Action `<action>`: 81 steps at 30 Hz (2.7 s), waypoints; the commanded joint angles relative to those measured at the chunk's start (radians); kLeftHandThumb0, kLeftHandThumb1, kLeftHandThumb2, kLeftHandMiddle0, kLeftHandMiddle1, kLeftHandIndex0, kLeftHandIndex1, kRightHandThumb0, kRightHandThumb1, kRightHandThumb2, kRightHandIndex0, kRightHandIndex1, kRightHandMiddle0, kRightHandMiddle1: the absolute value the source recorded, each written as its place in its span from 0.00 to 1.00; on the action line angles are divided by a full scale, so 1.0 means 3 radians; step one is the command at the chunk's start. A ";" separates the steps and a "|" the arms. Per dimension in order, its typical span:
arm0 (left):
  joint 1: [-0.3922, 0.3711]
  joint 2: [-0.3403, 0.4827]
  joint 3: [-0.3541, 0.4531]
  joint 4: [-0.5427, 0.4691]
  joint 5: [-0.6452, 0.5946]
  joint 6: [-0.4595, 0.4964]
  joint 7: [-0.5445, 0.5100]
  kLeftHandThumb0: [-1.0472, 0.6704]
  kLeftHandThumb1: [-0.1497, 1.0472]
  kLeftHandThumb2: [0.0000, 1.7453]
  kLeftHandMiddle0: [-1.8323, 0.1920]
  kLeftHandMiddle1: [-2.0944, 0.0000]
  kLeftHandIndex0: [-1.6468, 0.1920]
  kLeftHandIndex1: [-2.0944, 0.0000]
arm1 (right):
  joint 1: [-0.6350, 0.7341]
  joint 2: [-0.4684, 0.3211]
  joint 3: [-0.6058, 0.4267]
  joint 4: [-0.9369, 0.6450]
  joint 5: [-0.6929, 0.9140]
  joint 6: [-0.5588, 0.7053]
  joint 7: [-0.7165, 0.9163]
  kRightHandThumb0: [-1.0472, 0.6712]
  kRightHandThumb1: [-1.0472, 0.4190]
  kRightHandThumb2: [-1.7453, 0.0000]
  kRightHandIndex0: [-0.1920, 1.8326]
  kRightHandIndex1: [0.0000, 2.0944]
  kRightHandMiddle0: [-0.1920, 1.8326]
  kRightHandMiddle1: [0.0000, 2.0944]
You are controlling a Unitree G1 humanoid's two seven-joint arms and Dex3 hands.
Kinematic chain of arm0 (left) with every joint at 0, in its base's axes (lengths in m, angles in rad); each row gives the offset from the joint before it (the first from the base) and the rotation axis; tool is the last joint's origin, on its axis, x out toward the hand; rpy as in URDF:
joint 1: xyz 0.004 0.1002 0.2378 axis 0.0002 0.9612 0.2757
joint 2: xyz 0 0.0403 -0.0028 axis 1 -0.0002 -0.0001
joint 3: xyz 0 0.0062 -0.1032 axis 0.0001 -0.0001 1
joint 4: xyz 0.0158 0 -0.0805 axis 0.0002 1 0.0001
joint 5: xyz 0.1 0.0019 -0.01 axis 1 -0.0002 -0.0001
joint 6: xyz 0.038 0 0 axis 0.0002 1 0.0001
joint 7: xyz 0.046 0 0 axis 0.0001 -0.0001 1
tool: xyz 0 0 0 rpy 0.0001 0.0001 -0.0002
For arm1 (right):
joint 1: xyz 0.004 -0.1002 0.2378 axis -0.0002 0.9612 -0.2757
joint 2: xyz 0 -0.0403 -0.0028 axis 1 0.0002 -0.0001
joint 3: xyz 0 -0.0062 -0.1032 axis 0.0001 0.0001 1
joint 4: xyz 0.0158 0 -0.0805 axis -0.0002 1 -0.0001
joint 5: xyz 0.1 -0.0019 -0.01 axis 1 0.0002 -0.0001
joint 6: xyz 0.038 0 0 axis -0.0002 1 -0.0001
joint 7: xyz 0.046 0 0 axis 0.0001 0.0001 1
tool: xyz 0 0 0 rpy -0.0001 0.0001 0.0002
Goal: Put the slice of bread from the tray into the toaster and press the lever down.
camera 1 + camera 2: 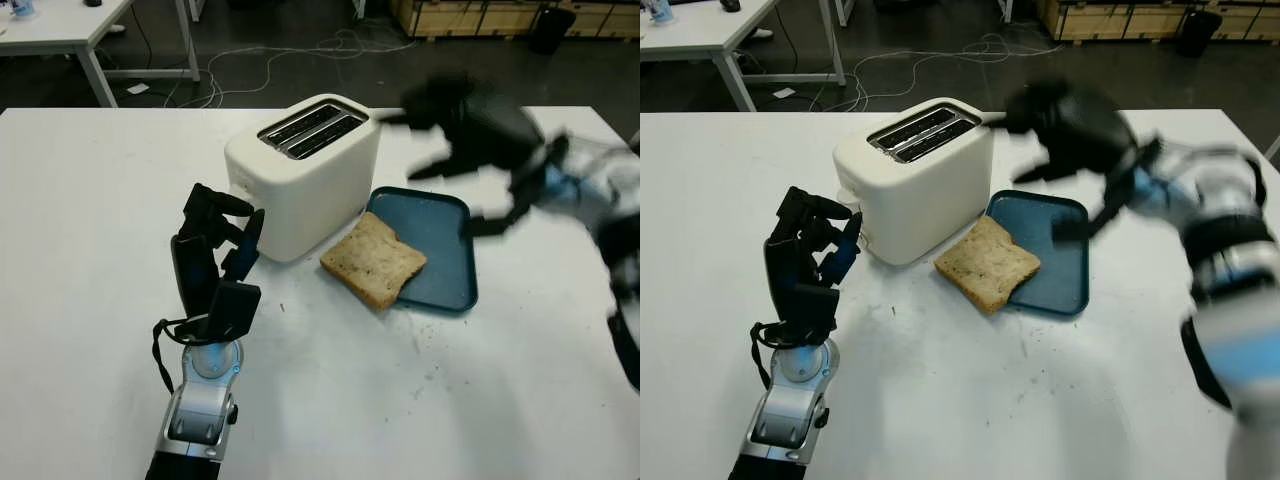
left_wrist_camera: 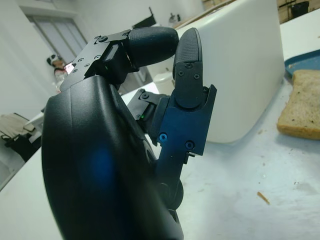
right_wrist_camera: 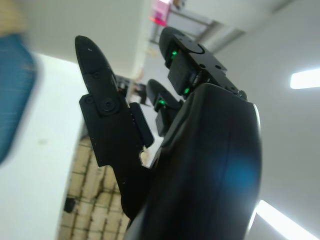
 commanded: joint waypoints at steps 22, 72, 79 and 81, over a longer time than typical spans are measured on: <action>-0.0045 -0.0112 0.0001 0.0053 -0.0012 -0.0070 -0.0041 0.35 0.89 0.16 0.52 0.17 0.65 0.17 | 0.1948 0.0196 -0.0853 -0.2057 0.1042 0.1177 0.1402 0.08 0.13 0.99 0.09 0.00 0.09 0.00; -0.0076 -0.0132 -0.0033 -0.0058 0.0045 -0.0020 -0.0022 0.34 0.89 0.16 0.52 0.17 0.65 0.17 | 0.1647 0.0696 -0.0034 -0.2036 -0.0853 0.2330 0.0238 0.26 0.09 0.98 0.18 0.02 0.22 0.02; -0.0065 -0.0138 -0.0028 -0.0083 0.0036 -0.0029 -0.0020 0.35 0.89 0.16 0.52 0.17 0.65 0.17 | 0.1659 0.0712 -0.0088 -0.2174 -0.0755 0.2426 0.0379 0.31 0.09 0.96 0.31 0.08 0.32 0.06; -0.0064 -0.0138 -0.0024 -0.0083 0.0028 -0.0033 -0.0021 0.35 0.89 0.16 0.52 0.17 0.64 0.17 | 0.1687 0.0702 -0.0112 -0.2215 -0.0723 0.2425 0.0368 0.32 0.09 0.95 0.42 0.23 0.43 0.10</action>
